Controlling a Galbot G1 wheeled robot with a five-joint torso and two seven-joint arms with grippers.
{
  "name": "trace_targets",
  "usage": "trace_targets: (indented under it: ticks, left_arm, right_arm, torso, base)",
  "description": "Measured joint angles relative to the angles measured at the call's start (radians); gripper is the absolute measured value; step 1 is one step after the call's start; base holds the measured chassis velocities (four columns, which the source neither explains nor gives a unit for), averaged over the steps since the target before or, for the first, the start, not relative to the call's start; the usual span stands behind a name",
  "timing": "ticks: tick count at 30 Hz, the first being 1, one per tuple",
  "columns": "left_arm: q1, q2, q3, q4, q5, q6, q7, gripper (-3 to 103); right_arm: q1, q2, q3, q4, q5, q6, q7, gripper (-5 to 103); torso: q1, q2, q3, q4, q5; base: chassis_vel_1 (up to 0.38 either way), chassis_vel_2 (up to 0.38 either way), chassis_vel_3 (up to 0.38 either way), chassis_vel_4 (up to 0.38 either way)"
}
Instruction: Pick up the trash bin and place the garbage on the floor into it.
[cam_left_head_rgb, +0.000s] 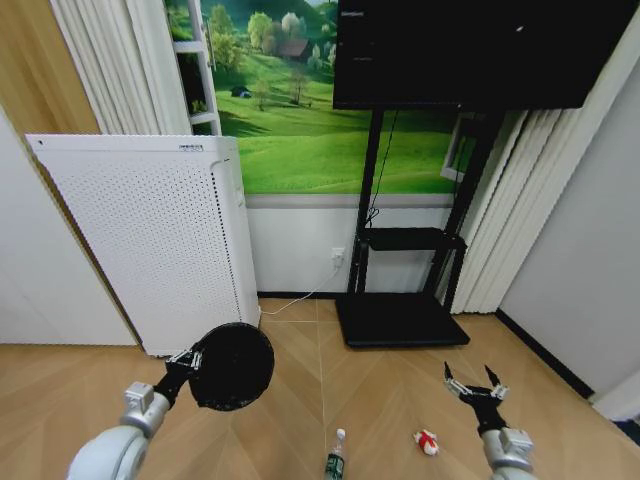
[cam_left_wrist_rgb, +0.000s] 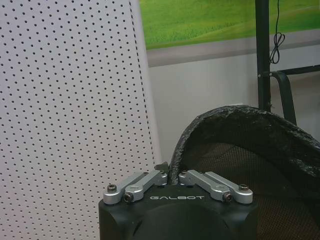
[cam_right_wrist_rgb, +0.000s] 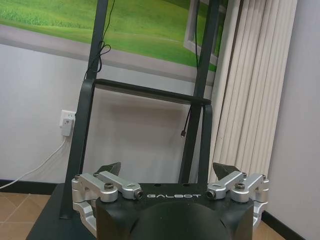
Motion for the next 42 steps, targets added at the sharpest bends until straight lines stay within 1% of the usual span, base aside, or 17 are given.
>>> trace_targets:
  ticks: [15, 21, 25, 26, 28, 32, 42]
  left_arm:
    - [0.003, -0.002, 0.001, 0.000, 0.004, -0.003, 0.007, 4]
    - [0.006, -0.002, 0.001, -0.001, 0.005, -0.005, 0.009, 4]
    - [0.007, -0.002, 0.001, -0.002, 0.005, -0.006, 0.010, 4]
    - [0.008, -0.002, 0.001, -0.003, 0.005, -0.006, 0.012, 4]
    - [0.008, -0.002, 0.001, -0.003, 0.006, -0.007, 0.012, 4]
    - [0.009, -0.002, 0.000, -0.004, 0.006, -0.008, 0.011, 4]
    - [0.012, -0.005, -0.001, -0.007, 0.009, -0.011, 0.011, 4]
  right_arm:
    - [-0.008, 0.001, 0.000, 0.001, 0.019, -0.004, 0.000, 100]
    - [-0.010, 0.001, 0.001, 0.000, 0.020, 0.010, -0.001, 100]
    - [-0.009, 0.001, 0.005, -0.002, 0.002, 0.018, -0.010, 100]
    - [-0.010, 0.000, 0.008, -0.003, -0.005, 0.018, -0.011, 100]
    - [-0.010, 0.000, 0.009, -0.003, -0.009, 0.019, -0.012, 100]
    - [-0.011, 0.001, 0.009, -0.003, -0.011, 0.020, -0.012, 100]
    - [-0.015, 0.003, 0.012, 0.002, -0.011, 0.020, -0.011, 100]
  torso:
    - [0.000, 0.000, 0.000, 0.0001, -0.0001]
    - [0.000, 0.000, 0.000, 0.0000, -0.0002]
    - [0.000, 0.000, 0.000, 0.0000, 0.0003]
    - [0.000, 0.000, 0.000, -0.0005, 0.0002]
    - [0.000, 0.000, 0.000, -0.0005, 0.0001]
    - [0.000, 0.000, 0.000, 0.0004, 0.0000]
    - [0.000, 0.000, 0.000, -0.0001, -0.0001]
  base:
    - [-0.006, -0.011, 0.009, 0.007]
    - [-0.133, -0.143, 0.152, 0.131]
    - [-0.174, -0.164, 0.191, 0.169]
    - [-0.135, -0.115, 0.107, 0.091]
    - [-0.091, -0.115, 0.107, 0.046]
    - [0.024, 0.006, -0.004, -0.013]
    - [0.147, 0.152, -0.142, -0.138]
